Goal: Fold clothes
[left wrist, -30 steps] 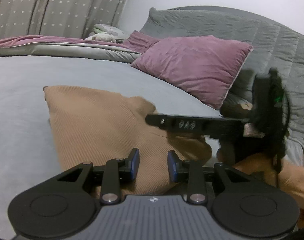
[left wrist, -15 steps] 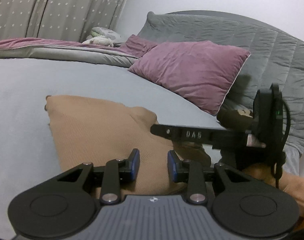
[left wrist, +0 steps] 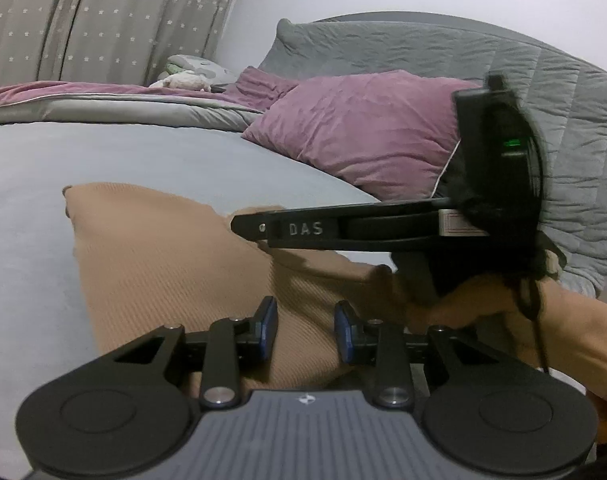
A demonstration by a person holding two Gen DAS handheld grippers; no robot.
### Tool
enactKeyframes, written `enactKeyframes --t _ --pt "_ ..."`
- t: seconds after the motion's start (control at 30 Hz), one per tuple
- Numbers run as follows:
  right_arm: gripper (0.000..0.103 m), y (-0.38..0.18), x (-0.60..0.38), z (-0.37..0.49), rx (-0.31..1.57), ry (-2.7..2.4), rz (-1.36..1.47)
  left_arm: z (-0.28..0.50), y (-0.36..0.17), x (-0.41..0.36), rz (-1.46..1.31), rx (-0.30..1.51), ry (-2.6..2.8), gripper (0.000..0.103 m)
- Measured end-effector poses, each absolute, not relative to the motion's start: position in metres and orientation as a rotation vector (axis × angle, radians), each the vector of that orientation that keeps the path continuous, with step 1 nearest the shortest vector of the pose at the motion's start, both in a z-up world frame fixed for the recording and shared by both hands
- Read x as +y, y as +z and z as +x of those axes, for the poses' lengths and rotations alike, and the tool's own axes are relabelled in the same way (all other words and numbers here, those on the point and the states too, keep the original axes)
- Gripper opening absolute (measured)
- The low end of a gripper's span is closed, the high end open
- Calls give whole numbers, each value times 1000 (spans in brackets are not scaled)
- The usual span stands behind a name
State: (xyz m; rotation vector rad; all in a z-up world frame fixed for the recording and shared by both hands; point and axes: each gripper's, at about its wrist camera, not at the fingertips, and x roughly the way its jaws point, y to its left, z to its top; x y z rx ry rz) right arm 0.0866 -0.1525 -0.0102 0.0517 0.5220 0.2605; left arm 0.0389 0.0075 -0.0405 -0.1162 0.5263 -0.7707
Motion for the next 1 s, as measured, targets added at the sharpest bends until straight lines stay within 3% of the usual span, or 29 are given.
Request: enactKeyframes --t 0.37,0.47,0.63,1.0 --pt "7 -28 -169 99 574 168 108 40 -36 10 -114 540 -785 30" --pt "9 -20 -177 91 551 176 146 40 -29 14 -126 527 -782 30" --pt "22 -6 -184 75 527 202 157 40 -19 22 -140 483 -758 30" --pt "22 5 -174 44 524 278 84 59 -20 34 -108 472 -670 30"
